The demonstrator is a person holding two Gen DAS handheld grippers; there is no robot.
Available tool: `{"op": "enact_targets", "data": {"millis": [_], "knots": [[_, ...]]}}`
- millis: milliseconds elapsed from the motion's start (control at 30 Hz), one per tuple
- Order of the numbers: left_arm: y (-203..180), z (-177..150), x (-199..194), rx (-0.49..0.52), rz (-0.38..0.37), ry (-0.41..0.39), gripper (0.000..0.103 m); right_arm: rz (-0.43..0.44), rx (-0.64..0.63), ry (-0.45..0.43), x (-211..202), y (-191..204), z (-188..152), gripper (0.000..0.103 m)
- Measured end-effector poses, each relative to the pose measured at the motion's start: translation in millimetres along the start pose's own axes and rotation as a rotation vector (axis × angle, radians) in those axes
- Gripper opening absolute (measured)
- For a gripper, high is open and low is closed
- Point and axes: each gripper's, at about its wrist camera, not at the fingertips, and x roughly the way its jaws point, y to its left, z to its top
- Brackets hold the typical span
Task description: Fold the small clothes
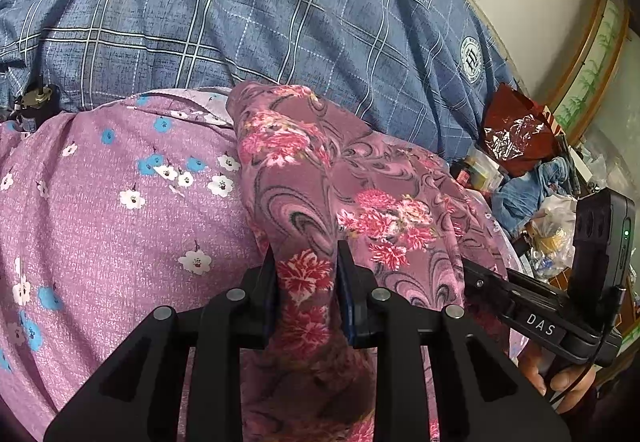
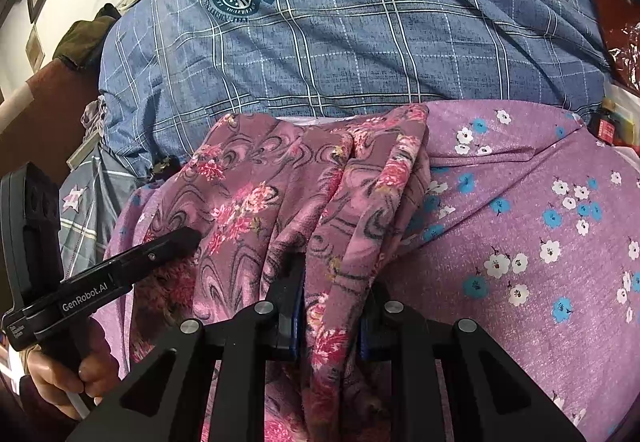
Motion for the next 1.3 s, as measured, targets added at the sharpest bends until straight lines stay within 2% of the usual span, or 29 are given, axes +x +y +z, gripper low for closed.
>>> {"op": "enact_targets", "data": {"millis": [133, 267, 300, 333, 400, 433, 500, 567, 633, 667, 700, 800, 867, 967, 1233, 1300], "knots": [[-1.3, -2.2, 5.0, 0.007, 0.017, 0.012, 0.023, -0.011, 0.002, 0.016, 7.0, -4.1, -1.9, 0.020], [-1.3, -9.0, 21.1, 0.015, 0.085, 0.065, 0.023, -0.048, -0.002, 0.085, 33.3, -10.7, -5.1, 0.021], [-0.6, -11.7, 26.1, 0.016, 0.114, 0.080, 0.026, -0.061, -0.002, 0.110, 41.5, -12.6, -6.2, 0.022], [0.4, -13.6, 28.0, 0.012, 0.137, 0.084, 0.028, -0.088, -0.012, 0.152, 53.9, -14.7, -8.5, 0.028], [0.1, -15.3, 25.0, 0.008, 0.152, 0.079, 0.032, -0.114, -0.024, 0.163, 59.9, -16.2, -10.0, 0.034], [-1.5, -16.0, 20.4, 0.014, 0.166, 0.065, 0.034, -0.119, -0.029, 0.153, 58.0, -15.8, -10.0, 0.034], [-4.3, -17.5, 7.3, 0.020, 0.225, 0.022, 0.056, -0.139, -0.042, 0.124, 49.2, -14.3, -9.7, 0.037], [-7.7, -18.3, -8.6, 0.013, 0.268, -0.023, 0.058, -0.189, -0.056, 0.076, 34.2, -10.9, -10.9, 0.039], [-15.5, -21.2, -30.6, 0.021, 0.311, -0.067, 0.069, -0.215, -0.065, 0.024, 20.4, -7.4, -12.9, 0.041], [-21.1, -25.2, -42.5, 0.031, 0.339, -0.099, 0.078, -0.231, -0.073, -0.020, 8.0, -3.1, -14.2, 0.042], [-27.4, -30.6, -56.4, 0.047, 0.369, -0.143, 0.081, -0.247, -0.080, -0.055, -1.3, 0.7, -15.2, 0.045], [-44.3, -45.1, -88.5, 0.117, 0.433, -0.205, 0.083, -0.301, -0.114, -0.166, -36.2, 16.4, -20.2, 0.054], [-56.8, -51.3, -107.8, 0.170, 0.481, -0.222, 0.083, -0.329, -0.132, -0.220, -64.6, 27.1, -30.4, 0.055], [-73.4, -53.7, -132.3, 0.205, 0.522, -0.254, 0.083, -0.339, -0.152, -0.264, -92.5, 42.5, -41.0, 0.059], [-116.7, -63.8, -205.8, 0.250, 0.503, -0.368, 0.089, -0.334, -0.191, -0.341, -168.3, 76.7, -54.3, 0.066], [-125.5, -68.3, -219.6, 0.259, 0.521, -0.400, 0.096, -0.330, -0.191, -0.366, -187.3, 82.6, -57.6, 0.067]]}}
